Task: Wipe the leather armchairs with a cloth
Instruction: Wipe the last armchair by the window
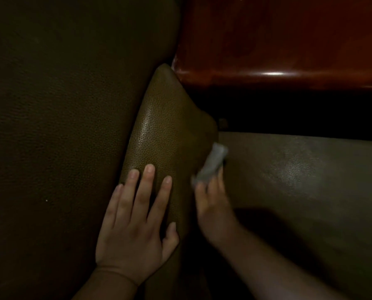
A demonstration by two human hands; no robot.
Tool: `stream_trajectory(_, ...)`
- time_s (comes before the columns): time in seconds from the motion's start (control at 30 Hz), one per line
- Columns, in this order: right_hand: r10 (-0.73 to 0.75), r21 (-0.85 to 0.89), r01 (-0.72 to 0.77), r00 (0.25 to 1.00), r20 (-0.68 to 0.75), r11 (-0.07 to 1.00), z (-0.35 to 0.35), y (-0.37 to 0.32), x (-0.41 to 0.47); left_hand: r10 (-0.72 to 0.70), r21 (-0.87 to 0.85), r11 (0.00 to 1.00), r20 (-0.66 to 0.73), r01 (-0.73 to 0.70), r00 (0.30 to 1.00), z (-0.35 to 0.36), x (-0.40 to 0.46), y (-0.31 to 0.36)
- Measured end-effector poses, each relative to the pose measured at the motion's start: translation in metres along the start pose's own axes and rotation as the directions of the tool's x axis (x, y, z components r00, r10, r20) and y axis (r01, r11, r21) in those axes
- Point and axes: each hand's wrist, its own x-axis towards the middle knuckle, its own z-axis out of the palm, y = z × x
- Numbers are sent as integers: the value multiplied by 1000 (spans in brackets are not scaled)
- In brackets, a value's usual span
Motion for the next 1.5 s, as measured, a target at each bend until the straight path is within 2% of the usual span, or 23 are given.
stream_trajectory(0.03, -37, -7, 37, 999, 24, 999, 11, -3, -26, 1, -2, 1000, -1, -1, 1000, 1, 0, 0)
stream_trajectory(0.1, 38, 24, -39, 999, 34, 999, 17, -4, -30, 6, -4, 1000, -3, -6, 1000, 1, -1, -1)
stream_trajectory(0.17, 110, -71, -115, 992, -61, 991, 4, -8, 16, 5, 2, 1000, -9, -5, 1000, 2, -3, -1)
stream_trajectory(0.2, 190, -38, -195, 977, -95, 980, -8, -12, 46, 3, 3, 1000, -15, -3, 1000, 2, -4, -1)
stream_trajectory(0.27, 273, 55, -270, 960, -67, 961, -28, -30, 101, 3, -8, 1000, -22, -3, 1000, 1, -4, 0)
stream_trajectory(0.37, 121, 25, -119, 989, -81, 993, -18, -68, 102, 1, -31, 1000, -16, -1, 1000, -1, -1, 0)
stream_trajectory(0.47, -49, -16, 49, 999, 5, 999, -21, -83, 71, 6, -51, 999, -20, -7, 1000, -4, 0, 0)
stream_trajectory(0.57, -124, -344, 123, 992, 20, 931, -50, -92, 118, -2, -42, 999, -19, 1, 1000, -3, 1, 1)
stream_trajectory(0.63, -100, -505, 89, 995, 6, 859, -65, -115, 173, -8, -39, 999, -16, 8, 1000, -2, 0, 2)
stream_trajectory(0.7, -4, -566, 29, 999, 45, 824, -74, -136, 215, -12, -47, 999, -13, 11, 1000, -3, 0, 2)
stream_trajectory(0.77, 40, -592, 16, 996, 82, 806, -78, -141, 221, -9, -42, 999, -4, 8, 1000, -3, 0, 2)
stream_trajectory(0.8, 9, -594, 43, 996, 85, 803, -80, -136, 212, -10, -46, 999, -3, 10, 1000, -4, 0, 1)
stream_trajectory(0.9, -96, -480, 125, 992, 84, 868, -81, -112, 149, -16, -64, 998, -1, 16, 1000, -6, 2, 3)
stream_trajectory(0.97, -88, -431, 131, 989, 119, 893, -79, -99, 119, -24, -75, 997, -3, 24, 1000, -6, 1, 3)
stream_trajectory(1.03, -70, -477, 131, 987, 143, 869, -80, -96, 130, -16, -52, 999, -4, 15, 1000, -4, 0, 4)
stream_trajectory(1.13, -78, -607, 112, 994, 83, 786, -77, -112, 184, -23, -50, 999, -22, 22, 999, -2, -1, 5)
stream_trajectory(1.23, -34, -615, 42, 999, 24, 788, -74, -126, 209, -22, -66, 998, -30, 20, 999, -2, -1, 5)
stream_trajectory(1.4, -135, -533, 163, 987, 92, 830, -81, -104, 144, -29, -82, 996, -27, 26, 999, -1, 1, 4)
stream_trajectory(1.5, -107, -588, 166, 985, 134, 792, -85, -101, 144, -28, -88, 996, -35, 25, 999, 0, 2, 4)
